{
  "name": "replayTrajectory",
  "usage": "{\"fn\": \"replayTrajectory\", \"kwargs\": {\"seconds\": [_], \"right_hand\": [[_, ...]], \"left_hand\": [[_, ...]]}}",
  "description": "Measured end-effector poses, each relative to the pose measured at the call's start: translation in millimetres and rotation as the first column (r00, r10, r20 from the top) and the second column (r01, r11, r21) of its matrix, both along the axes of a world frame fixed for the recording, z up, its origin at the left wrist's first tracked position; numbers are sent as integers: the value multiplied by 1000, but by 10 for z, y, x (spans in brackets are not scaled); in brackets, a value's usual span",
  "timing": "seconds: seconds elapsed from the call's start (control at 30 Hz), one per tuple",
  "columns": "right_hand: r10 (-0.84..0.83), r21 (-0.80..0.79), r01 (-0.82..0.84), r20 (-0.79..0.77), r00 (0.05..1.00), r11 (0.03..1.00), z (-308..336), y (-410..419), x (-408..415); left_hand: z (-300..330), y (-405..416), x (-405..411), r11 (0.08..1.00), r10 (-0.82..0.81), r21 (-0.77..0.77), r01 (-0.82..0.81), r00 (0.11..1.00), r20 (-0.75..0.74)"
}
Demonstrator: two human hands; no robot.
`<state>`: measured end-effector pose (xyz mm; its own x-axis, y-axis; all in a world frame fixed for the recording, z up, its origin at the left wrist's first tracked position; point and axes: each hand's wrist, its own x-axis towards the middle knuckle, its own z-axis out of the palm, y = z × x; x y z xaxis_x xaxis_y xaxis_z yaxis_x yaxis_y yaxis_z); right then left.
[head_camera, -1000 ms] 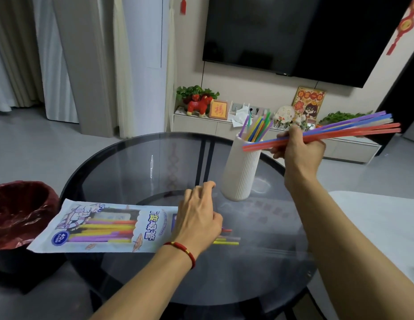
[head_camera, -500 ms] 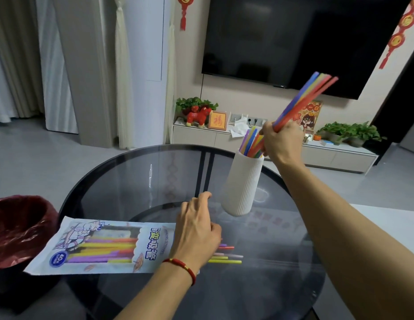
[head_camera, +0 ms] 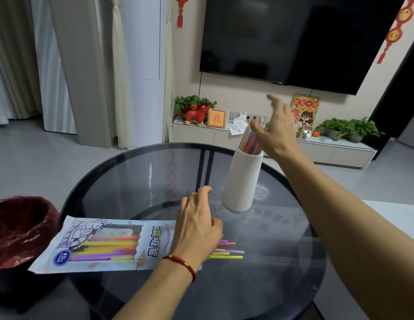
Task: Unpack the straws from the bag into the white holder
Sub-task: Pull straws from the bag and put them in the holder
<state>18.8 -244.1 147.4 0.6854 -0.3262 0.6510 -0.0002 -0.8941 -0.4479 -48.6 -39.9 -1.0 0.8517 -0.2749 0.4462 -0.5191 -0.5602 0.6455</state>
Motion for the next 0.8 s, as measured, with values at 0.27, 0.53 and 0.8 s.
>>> {"fn": "replayTrajectory", "kwargs": {"seconds": [0.27, 0.53, 0.8], "right_hand": [[112, -167, -118, -42, 993, 979, -16, 29, -207], [383, 64, -409, -509, 771, 910, -1249, 311, -893], [241, -295, -530, -648, 722, 795, -2247, 486, -1063]], "left_hand": [[-130, 346, 187, 754, -81, 625, 200, 974, -214], [-303, 625, 269, 548, -47, 775, 314, 937, -346], [-267, 573, 229, 592, -107, 757, 277, 958, -267]]}}
